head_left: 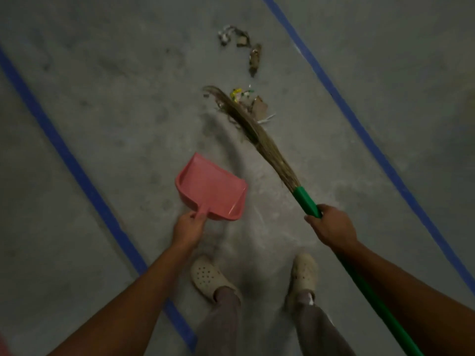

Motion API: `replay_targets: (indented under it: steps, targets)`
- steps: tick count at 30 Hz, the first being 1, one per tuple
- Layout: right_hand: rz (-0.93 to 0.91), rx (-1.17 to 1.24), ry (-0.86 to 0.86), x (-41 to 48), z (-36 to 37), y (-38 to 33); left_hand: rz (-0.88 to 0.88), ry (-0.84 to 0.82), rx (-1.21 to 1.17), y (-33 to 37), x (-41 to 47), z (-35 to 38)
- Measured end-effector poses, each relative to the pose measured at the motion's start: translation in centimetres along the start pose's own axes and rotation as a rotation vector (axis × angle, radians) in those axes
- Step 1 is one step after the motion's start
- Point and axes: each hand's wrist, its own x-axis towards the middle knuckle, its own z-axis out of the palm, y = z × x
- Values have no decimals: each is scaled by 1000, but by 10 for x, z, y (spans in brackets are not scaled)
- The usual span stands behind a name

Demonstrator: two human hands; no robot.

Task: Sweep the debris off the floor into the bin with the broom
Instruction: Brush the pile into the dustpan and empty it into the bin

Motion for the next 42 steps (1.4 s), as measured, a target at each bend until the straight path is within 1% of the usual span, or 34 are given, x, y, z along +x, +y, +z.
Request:
replay_targets:
  steps: [6,11,15,18,21,23,27,30,32,36,39,42]
  targets:
    - [223,302,-37,-40,4,-41,55,-55,41,48,2,-60]
    - [437,593,-37,-59,9,-83,110,-89,134,92,27,-105]
    - [585,835,-11,-66,15,-121,151,-121,207,121,54,-142]
    - [663,942,40,-75,22,-143,214,-170,322,151,69,-173]
    - [766,973,92,-86,30,-165,265,-236,394,185,88,-200]
    - [850,987,101,-85,34,-183,289,-249,452,209,115,-212]
    - [1012,958,15,-46,59,-222,313,-259,555,241,198,-225]
    - [1101,975,-39,3,87,-273,312,-308,599,260,274,-230]
    - [1105,947,-60,39,106,-320,287,-324,623,269,321,-237]
    - [1019,918,-57,94,120,-421,282,-373,704,299,392,-262]
    - [1011,929,-38,109,115,-483,245,-447,781,328,423,-276]
    - [1021,928,3,105,100,-516,237,-489,834,360,439,-281]
